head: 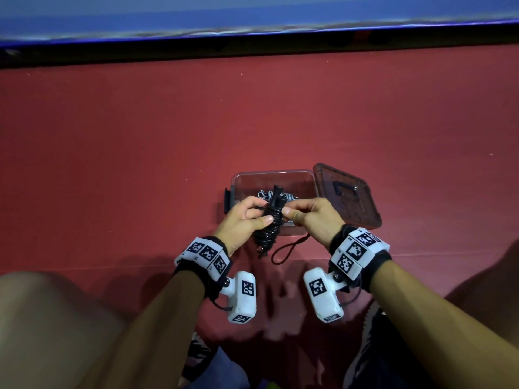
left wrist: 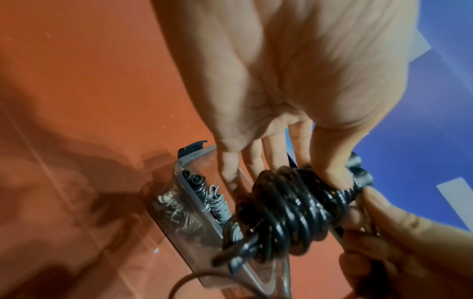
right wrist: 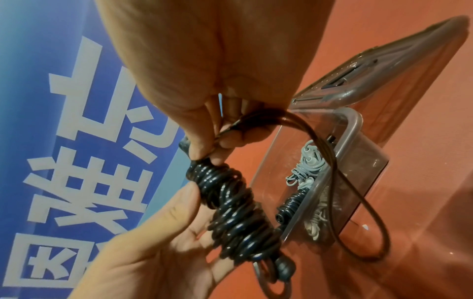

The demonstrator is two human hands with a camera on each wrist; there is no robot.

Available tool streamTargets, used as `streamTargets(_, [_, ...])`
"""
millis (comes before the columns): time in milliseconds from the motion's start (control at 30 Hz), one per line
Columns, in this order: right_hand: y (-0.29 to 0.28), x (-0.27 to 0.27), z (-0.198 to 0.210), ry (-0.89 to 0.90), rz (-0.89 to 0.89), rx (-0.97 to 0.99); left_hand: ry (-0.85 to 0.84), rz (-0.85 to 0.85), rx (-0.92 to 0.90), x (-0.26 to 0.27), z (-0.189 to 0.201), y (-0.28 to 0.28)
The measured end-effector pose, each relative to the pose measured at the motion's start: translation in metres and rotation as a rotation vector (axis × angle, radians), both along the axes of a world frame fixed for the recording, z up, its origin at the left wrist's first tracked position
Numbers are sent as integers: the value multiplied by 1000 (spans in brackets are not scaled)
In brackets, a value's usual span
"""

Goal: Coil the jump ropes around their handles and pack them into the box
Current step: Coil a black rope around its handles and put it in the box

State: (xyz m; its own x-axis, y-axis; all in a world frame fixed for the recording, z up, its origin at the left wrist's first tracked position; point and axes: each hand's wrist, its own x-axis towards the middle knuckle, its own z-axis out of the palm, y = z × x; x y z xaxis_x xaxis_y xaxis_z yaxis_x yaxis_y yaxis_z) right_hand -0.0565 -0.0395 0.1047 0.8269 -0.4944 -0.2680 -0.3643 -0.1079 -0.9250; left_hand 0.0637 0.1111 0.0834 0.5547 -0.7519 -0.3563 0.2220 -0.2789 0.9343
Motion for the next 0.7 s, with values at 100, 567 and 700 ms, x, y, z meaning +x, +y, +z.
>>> streamTargets(100, [3,1,-5,26,-32,-44,-51,-50,23,-1,-2,0])
streamTargets(567, [13,3,6,-30,-49,81,-215,-95,27,-8,-2,-3])
streamTargets(700, [9,2,3,1,-22,6,-179,-17,55,-4,-8,-4])
